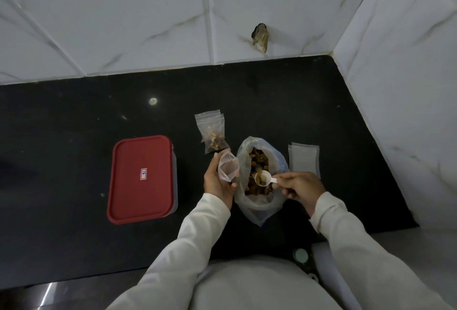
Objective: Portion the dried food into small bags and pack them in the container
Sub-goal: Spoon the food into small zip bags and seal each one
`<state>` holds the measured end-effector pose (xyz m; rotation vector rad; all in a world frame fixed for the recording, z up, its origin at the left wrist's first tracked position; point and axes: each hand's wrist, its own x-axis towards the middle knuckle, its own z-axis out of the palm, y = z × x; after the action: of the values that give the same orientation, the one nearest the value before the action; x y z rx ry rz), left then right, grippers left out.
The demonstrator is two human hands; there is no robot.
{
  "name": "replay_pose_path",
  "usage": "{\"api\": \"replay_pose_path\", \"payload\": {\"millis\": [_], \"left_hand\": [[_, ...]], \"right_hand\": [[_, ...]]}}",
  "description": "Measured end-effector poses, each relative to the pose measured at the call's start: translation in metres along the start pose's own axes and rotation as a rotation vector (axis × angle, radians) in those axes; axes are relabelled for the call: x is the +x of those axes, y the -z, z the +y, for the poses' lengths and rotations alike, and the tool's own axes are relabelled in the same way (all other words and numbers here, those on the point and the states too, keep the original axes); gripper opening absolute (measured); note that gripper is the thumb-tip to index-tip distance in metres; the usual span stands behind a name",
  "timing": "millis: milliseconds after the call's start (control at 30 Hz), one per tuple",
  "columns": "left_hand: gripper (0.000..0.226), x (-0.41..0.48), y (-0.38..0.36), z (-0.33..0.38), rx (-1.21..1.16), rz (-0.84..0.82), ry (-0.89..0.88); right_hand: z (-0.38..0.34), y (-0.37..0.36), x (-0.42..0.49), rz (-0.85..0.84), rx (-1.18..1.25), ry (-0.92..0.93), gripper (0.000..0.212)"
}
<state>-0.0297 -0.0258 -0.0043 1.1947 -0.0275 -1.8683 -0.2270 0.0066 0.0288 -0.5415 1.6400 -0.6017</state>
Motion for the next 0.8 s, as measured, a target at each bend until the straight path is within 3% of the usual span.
{"api": "replay_pose_path", "payload": {"millis": [267,467,800], "left_hand": [[0.037,0.003,0.000,-0.002,0.064,0.051,0.002],[0.034,0.002,0.001,-0.001,0.081,0.088,-0.025],[0.029,-0.003,-0.001,0.002,0.074,0.058,-0.073]], "right_hand": [[-0.029,0.003,-0.032,-0.018,0.126,0.170,0.016],[-0.053,-0.024,-0.058,-0.076,0.082,0.334,0.016],[-0.048,-0.046,-0.063,0.064,-0.350,0.566,0.013]]}}
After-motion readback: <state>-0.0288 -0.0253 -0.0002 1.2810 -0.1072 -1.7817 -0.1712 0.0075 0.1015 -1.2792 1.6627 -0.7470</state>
